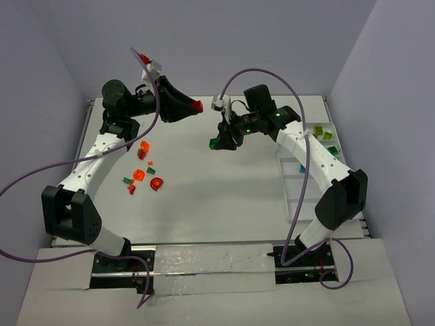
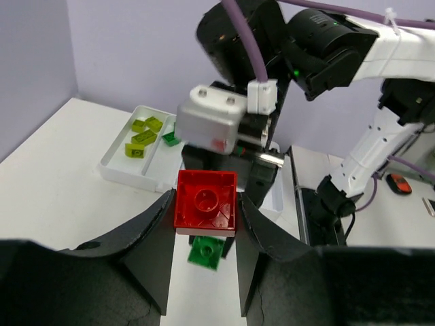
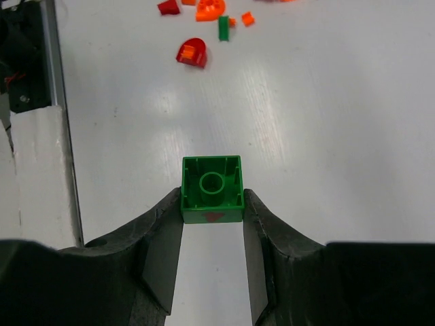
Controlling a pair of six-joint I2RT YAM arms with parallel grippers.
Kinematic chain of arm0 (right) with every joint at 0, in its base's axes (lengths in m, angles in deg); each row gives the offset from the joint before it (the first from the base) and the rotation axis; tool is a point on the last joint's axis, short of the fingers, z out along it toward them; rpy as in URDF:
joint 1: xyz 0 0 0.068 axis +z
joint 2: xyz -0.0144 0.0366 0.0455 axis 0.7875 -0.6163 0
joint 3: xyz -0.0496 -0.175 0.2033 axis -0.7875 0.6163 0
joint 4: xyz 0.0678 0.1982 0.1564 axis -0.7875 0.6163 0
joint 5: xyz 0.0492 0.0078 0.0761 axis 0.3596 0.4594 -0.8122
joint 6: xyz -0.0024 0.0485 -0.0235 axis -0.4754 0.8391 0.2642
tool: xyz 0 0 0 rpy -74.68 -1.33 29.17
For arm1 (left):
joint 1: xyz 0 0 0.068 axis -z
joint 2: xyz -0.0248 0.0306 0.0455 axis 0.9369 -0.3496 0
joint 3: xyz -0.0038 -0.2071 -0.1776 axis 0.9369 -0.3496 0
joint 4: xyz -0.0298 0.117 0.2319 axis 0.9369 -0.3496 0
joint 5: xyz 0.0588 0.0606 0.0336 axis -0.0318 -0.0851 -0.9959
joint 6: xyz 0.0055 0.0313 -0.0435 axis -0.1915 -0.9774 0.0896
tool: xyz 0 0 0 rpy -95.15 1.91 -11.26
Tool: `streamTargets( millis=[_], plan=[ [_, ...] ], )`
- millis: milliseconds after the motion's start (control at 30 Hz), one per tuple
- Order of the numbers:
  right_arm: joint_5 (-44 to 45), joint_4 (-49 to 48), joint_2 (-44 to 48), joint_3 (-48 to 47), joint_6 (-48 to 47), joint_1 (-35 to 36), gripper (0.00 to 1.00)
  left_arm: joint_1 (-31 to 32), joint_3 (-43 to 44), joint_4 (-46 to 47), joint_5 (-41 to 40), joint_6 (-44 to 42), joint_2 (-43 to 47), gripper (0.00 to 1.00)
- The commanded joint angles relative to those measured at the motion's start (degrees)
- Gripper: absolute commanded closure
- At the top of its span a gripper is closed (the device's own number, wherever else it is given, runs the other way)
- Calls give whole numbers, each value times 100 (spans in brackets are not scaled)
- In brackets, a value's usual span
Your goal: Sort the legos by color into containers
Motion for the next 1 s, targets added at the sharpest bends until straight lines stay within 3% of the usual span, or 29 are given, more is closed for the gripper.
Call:
streamTargets(
  millis=[0,167,300,633,767,967],
  plan=[
    [59,85,449,173,47,-600,100,-34,4,-821,-590,-494,289,100],
    [206,587,1152,815,-193,-1604,100,-7,25,-2522,-1399,-2019,353,100],
    [504,866,1459,1198,-365,-2299,100,41,131,-3077,-1989,-2408,194,100],
    [1482,912,806,1379,254,-3782,100,132,448,-3687,-2642,-2432,-273,100],
    [2216,869,231,1265,536,-4018,100,185,731,-3981,-3183,-2263,-460,100],
    [3010,538,-395,1021,796,-4195,100,203,1271,-4708,-3295,-2180,-884,100]
  ],
)
